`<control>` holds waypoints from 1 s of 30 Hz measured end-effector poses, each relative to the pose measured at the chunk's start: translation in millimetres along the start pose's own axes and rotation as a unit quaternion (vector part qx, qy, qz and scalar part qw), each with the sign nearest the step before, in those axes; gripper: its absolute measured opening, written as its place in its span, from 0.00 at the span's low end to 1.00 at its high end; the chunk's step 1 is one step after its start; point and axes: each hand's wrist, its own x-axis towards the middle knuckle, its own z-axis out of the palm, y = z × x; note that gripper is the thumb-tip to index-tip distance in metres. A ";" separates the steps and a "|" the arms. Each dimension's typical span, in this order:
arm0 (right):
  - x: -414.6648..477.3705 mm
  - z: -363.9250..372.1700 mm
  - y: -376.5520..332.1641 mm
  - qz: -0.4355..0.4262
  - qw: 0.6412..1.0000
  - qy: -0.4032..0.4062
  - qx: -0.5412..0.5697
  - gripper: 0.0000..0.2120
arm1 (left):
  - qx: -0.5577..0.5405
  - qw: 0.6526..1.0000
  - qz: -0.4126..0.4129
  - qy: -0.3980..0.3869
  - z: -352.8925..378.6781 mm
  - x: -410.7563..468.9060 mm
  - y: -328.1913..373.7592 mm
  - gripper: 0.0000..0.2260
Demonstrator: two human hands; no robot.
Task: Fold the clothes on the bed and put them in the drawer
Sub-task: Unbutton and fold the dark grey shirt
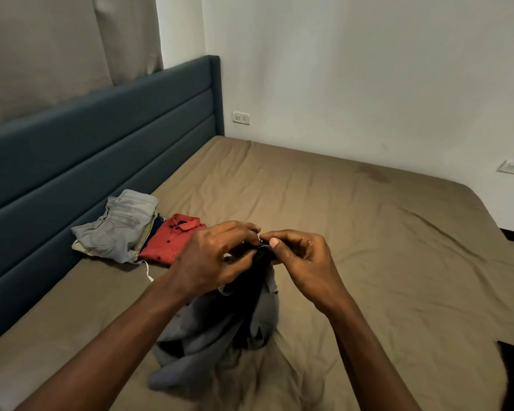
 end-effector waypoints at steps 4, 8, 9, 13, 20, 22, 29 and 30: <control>0.8 -1.8 -6.3 0.006 0.998 -0.058 -0.024 0.07 | 0.007 1.000 0.001 0.030 -3.6 0.8 -0.2 0.06; 5.5 -6.6 -13.4 -0.020 0.994 -0.079 -0.072 0.05 | -0.043 0.996 -0.035 0.074 2.6 -4.5 7.4 0.04; 6.6 -8.1 -14.2 -0.024 0.993 -0.082 -0.080 0.04 | -0.062 0.994 -0.046 0.082 4.2 -5.4 8.8 0.05; 5.0 -8.6 -9.7 -0.006 0.996 -0.093 -0.013 0.04 | -0.135 0.988 -0.066 0.039 -2.0 -5.1 9.4 0.08; -12.8 6.0 8.8 0.097 0.980 -0.122 0.124 0.08 | -0.137 0.983 -0.047 -0.111 -23.7 -7.2 2.0 0.08; -17.6 12.2 10.0 0.112 0.978 -0.116 0.135 0.06 | -0.127 0.982 -0.047 -0.132 -23.9 -10.0 3.7 0.06; -25.8 19.9 5.7 0.057 0.990 -0.064 0.113 0.08 | -0.061 0.997 -0.052 0.021 -7.8 -23.0 15.3 0.05; -26.8 21.6 3.9 0.043 0.992 -0.056 0.107 0.07 | -0.071 0.994 -0.069 0.053 -5.3 -24.6 17.4 0.06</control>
